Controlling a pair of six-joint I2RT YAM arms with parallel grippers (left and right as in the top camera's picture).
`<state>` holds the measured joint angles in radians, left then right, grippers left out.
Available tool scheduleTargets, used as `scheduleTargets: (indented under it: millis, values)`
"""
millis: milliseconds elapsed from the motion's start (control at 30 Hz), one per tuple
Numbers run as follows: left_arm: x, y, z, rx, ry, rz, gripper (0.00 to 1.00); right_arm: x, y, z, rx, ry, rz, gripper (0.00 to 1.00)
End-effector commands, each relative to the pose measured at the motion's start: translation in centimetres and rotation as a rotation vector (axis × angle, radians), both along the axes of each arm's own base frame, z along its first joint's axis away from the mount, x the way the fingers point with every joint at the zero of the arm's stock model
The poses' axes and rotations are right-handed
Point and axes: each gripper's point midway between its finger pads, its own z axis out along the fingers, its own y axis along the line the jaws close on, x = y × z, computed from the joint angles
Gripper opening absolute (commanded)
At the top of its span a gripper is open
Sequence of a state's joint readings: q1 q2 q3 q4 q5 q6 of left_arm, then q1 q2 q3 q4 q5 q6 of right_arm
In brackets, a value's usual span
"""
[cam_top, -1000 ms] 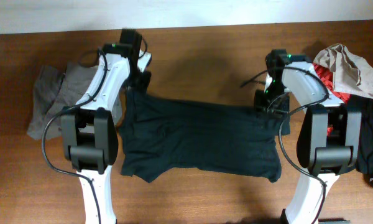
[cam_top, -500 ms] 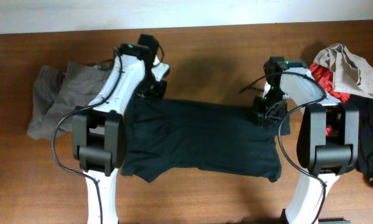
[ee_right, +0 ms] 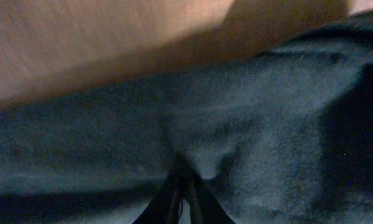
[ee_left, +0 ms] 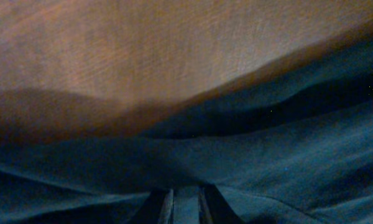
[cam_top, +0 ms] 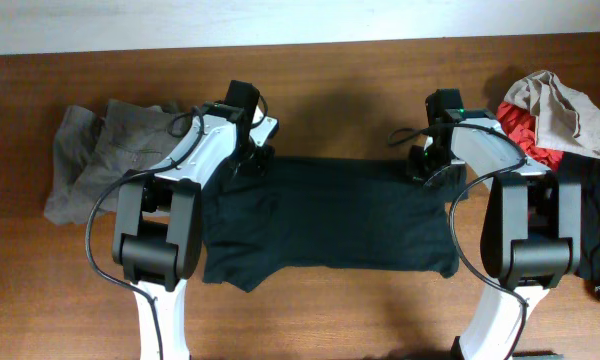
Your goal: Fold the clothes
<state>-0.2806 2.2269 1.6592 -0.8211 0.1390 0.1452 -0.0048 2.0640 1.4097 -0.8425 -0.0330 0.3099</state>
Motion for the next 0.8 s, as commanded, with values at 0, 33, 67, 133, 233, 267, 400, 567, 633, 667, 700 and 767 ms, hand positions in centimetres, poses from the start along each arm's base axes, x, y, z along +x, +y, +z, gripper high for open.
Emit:
scheduleTargets:
  millis: [0,33,67,133,233,267,400,567,633,667,700,767]
  values:
    - [-0.3,-0.3,-2.9,0.008,0.017,-0.004,0.17,0.4,-1.5,-1.7,-0.078,-0.010,0.008,0.11]
    - [0.2,-0.5,-2.8,0.001,-0.002,0.003,0.18,0.9,-1.5,-1.7,-0.078,-0.027,0.007,0.12]
    - [0.7,-0.6,-2.7,-0.007,-0.021,0.013,0.20,1.2,-1.5,-1.6,-0.078,-0.039,0.005,0.12]
    - [1.7,-1.0,-2.4,-0.025,-0.063,0.014,0.23,1.9,-1.6,-1.4,-0.073,-0.068,0.000,0.12]
    - [3.1,-1.8,-1.8,-0.067,-0.121,0.009,0.27,3.4,-2.0,-0.9,-0.074,-0.123,-0.009,0.20]
    - [3.4,-2.0,-1.6,-0.075,-0.131,0.007,0.28,3.9,-2.0,-0.7,-0.075,-0.138,-0.010,0.20]
    - [4.7,-2.4,-0.1,-0.088,-0.169,0.010,0.28,5.8,-2.3,0.9,-0.075,-0.198,0.015,0.20]
    - [6.9,-2.8,5.4,-0.088,-0.213,0.012,0.39,7.4,-1.4,5.4,-0.030,-0.222,0.099,0.27]
    - [8.1,-1.9,10.3,-0.030,-0.259,0.033,0.51,7.5,-1.0,9.6,-0.006,-0.228,0.104,0.33]
    - [8.5,-1.3,12.1,0.004,-0.283,0.047,0.54,7.5,-1.0,11.0,-0.006,-0.232,0.104,0.34]
    - [8.8,-0.6,13.8,0.038,-0.306,0.059,0.55,7.3,-1.0,12.7,-0.007,-0.238,0.104,0.35]
    - [9.0,0.9,17.7,0.110,-0.363,0.082,0.55,7.0,-1.0,15.5,-0.010,-0.258,0.105,0.36]
